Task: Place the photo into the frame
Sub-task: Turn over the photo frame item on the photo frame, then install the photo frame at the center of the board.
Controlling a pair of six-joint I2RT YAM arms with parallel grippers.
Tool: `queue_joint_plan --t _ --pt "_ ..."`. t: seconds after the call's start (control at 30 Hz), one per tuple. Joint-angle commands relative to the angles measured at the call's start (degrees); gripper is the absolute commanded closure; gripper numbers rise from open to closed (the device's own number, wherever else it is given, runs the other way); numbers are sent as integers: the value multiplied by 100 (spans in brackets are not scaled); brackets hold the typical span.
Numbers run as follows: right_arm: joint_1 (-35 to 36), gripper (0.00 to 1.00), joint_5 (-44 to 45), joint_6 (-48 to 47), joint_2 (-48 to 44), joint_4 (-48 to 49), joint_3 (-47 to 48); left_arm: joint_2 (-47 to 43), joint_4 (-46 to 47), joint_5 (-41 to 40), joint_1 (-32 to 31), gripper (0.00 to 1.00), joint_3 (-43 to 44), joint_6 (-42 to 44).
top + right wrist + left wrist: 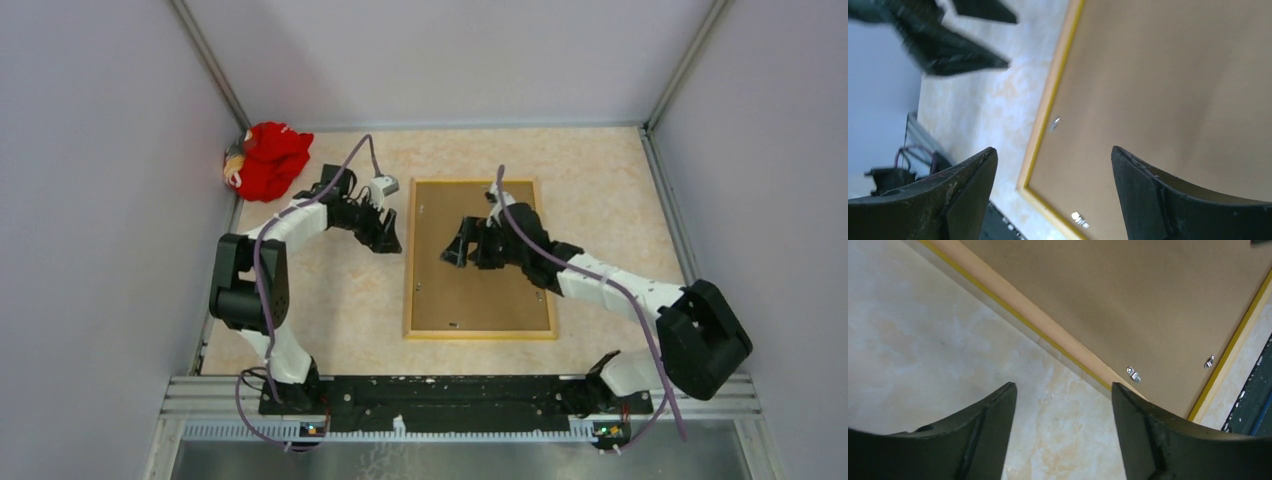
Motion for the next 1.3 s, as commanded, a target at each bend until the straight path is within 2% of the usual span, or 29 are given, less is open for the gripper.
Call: queue_joint_plan --t 0.0,0.2,0.47,0.83,1.27 --pt "699 21 180 322 304 1098 -87 477 222 377 -50 30 207 -547" --pt "1077 31 -171 546 1295 1856 -61 1043 44 746 -121 35 417 -830" --pt "1224 37 -579 780 2141 2394 58 1268 40 657 -248 45 457 -992" --pt "1364 42 -651 963 2413 2633 -57 1412 57 367 -407 58 410 -1015" --pt "1362 46 -720 1067 2742 2666 101 1444 -45 193 -455 63 480 -979"
